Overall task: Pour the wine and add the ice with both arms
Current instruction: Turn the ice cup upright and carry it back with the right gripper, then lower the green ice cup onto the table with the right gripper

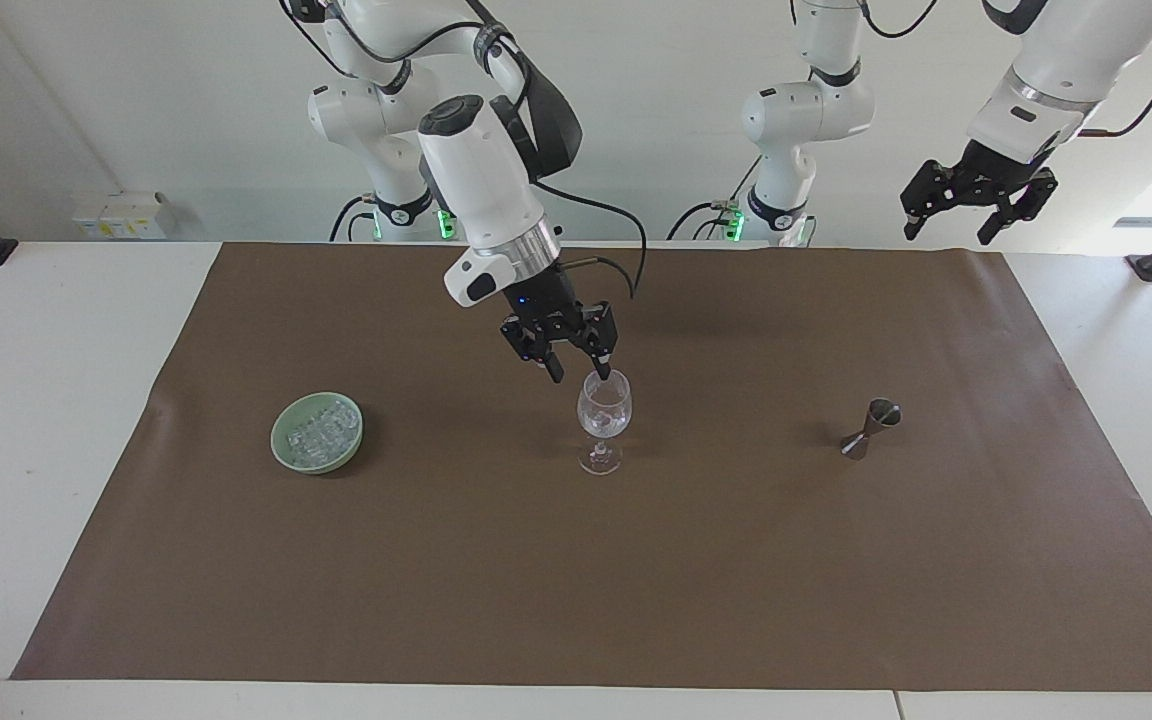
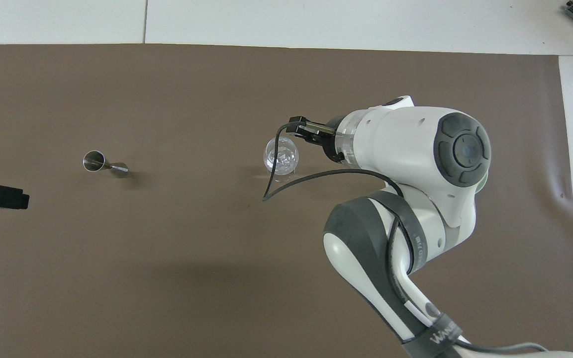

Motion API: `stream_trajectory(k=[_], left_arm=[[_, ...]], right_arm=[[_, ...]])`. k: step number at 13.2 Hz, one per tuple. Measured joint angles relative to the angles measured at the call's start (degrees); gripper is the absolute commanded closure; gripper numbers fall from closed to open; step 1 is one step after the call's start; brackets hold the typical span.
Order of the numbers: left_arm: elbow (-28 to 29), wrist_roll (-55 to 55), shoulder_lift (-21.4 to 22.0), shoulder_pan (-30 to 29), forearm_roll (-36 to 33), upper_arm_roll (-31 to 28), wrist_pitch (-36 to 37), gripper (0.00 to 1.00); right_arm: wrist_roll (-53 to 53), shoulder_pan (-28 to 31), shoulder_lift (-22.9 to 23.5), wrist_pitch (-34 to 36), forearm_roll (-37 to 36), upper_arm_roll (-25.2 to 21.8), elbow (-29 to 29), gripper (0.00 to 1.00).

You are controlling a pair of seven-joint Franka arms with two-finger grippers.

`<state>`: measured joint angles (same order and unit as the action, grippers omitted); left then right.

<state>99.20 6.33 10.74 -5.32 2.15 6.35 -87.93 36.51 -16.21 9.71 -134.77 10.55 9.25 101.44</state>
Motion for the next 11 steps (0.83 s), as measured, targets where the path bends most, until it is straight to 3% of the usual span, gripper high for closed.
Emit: stream_trajectory(k=[3,8,11], left_arm=[[0.24,-0.14,0.0,0.12,0.09,0.03,-0.61,0.0],[0.51,-0.42,-0.11,0.34,0.09,-0.04,-1.04,0.0],[0.58,-0.42,-0.18,0.4,0.09,-0.02,-1.04,0.0]], right_arm=[[-5.18,4.86,-3.89,4.82,-2.32,-0.1,2.81,0.0],[-15.28,12.49,-13.65,18.66,-3.1,-0.19,6.72,0.0],[-16.19,14.4,-16.73,24.36,-5.7,-0.28,6.65,0.0]])
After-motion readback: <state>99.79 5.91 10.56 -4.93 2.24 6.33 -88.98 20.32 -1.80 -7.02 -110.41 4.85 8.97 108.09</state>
